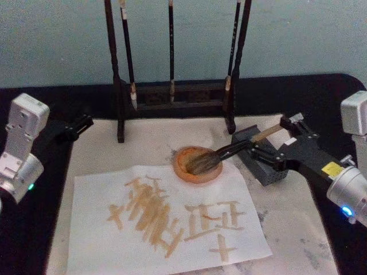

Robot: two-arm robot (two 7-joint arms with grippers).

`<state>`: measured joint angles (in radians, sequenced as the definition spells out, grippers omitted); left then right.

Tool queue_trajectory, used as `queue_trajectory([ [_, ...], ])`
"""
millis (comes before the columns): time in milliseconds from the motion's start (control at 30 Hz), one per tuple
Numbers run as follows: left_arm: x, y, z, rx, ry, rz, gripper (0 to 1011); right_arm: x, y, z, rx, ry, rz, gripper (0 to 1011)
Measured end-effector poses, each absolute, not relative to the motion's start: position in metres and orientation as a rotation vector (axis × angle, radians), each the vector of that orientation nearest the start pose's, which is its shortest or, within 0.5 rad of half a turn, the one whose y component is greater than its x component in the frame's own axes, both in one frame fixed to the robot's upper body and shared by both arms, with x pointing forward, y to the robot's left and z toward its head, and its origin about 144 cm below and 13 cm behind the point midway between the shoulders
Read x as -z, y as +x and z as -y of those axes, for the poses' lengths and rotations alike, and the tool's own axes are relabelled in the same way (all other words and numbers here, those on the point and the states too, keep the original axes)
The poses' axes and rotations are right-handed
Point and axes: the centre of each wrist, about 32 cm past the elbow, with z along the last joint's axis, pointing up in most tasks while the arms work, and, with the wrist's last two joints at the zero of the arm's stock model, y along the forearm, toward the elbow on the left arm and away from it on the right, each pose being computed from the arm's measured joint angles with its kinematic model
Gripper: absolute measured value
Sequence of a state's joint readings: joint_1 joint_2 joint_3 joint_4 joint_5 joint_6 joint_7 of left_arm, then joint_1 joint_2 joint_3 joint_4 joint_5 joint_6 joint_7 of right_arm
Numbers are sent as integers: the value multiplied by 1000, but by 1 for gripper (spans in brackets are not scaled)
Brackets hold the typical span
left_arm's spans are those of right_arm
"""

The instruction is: Pick up the brush from the inkstone, write on the paper, then place the brush back to its original position.

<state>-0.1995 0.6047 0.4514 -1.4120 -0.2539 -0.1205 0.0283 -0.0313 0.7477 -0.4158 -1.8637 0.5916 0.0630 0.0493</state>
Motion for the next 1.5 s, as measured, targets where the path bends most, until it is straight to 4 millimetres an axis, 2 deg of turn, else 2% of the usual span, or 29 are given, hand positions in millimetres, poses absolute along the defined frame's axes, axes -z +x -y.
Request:
queue_trajectory([
  [333,-1140,489,-310,-1248,305,285,1002,-1194,413,262,937,-185,75,1008],
  [1500,-1140,489,-310,-1248,304,285,1002,-1193,413,263,950,-182,63,1008],
])
